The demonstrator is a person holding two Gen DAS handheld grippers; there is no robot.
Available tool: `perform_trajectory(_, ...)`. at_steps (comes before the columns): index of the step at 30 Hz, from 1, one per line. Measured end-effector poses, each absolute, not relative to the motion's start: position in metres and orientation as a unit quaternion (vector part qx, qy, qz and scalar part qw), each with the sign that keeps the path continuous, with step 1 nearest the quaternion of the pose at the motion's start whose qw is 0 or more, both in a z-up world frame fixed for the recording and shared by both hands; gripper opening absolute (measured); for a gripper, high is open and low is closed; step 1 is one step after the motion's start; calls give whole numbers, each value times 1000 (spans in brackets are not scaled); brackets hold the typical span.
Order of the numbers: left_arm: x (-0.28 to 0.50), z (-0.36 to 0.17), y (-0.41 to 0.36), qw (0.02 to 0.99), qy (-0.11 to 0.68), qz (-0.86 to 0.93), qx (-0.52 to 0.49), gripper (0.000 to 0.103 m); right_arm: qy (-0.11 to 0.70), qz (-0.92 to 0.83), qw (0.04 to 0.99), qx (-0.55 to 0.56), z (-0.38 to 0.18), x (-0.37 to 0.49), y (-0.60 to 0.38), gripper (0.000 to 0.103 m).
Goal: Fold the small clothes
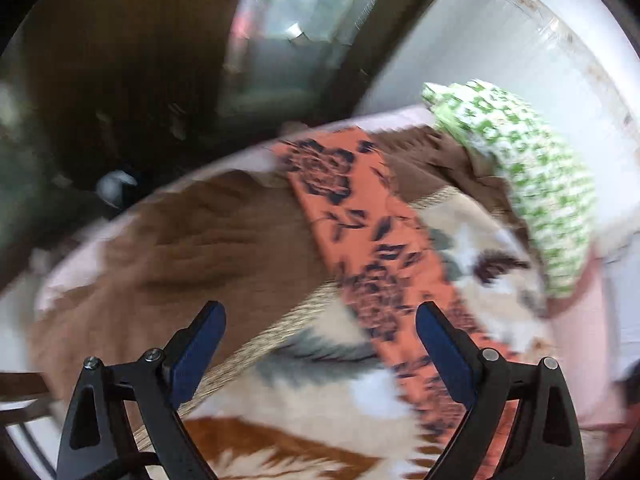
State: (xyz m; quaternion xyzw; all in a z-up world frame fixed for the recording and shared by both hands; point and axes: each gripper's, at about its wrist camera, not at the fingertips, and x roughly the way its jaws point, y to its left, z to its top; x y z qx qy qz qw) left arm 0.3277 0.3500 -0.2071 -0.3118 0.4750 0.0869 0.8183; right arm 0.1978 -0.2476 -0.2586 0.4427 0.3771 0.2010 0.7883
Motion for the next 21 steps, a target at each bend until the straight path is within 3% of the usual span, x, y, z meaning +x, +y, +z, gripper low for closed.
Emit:
perform_trajectory(4,348,-230,369,785,485,86,-377,96,389,210,777,447,-275,216,-243,72)
perform_trajectory(7,361,-247,373,768,492,89,-400,95,396,195,780,443,-282,221,-244,71)
perform_trajectory(10,371,-256,376,766,477,91,-421,79,400,186,784,436,-284,223,-245,71)
perform_trajectory(20,417,-266,370,814,445,92,-363,73,415,190,791,408,-281,233,-234,71)
perform_trajectory(21,420,-266,369,819,442,93,-353,68,414,189,793,406,-280,234,-234,71)
